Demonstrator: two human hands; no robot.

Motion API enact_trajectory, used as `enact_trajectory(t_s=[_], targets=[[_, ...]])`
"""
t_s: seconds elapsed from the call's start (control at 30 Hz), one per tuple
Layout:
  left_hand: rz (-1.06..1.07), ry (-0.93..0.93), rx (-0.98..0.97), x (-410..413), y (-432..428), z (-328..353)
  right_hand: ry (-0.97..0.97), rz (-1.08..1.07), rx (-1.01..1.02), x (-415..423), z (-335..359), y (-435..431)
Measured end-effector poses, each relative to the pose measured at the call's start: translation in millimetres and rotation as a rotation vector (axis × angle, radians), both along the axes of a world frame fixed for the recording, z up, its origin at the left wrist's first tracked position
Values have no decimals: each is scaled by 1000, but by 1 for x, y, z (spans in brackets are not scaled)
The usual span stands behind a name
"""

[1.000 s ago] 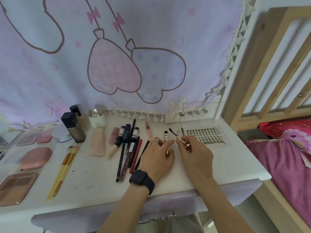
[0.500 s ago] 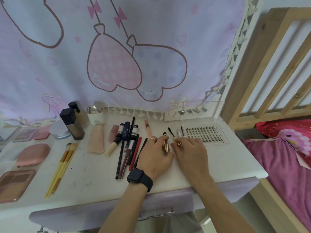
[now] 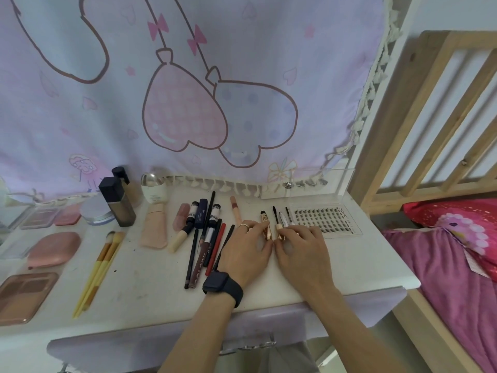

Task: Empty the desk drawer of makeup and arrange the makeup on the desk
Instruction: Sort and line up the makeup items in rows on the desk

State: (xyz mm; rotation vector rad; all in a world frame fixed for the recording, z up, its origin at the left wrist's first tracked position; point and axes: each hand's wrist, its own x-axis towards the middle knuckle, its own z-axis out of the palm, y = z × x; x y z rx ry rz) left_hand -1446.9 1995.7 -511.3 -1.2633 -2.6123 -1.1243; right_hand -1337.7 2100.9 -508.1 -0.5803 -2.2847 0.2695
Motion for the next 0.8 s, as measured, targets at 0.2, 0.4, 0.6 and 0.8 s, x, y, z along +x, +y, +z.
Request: enact_trajectory(t_s=[0.2,0.4,0.6,0.8], targets=[[-14,17,12,-1,0,-1,-31,36,-42,4,1,0],[-30,24,-23,-2,1,-1,-70,39,-89,5,4,0],[-19,3,4,0,1,0,-47,31,-111,5,5,-1],[-9,-33,16,1,0,2,-39,22,-120,6,4,-1]])
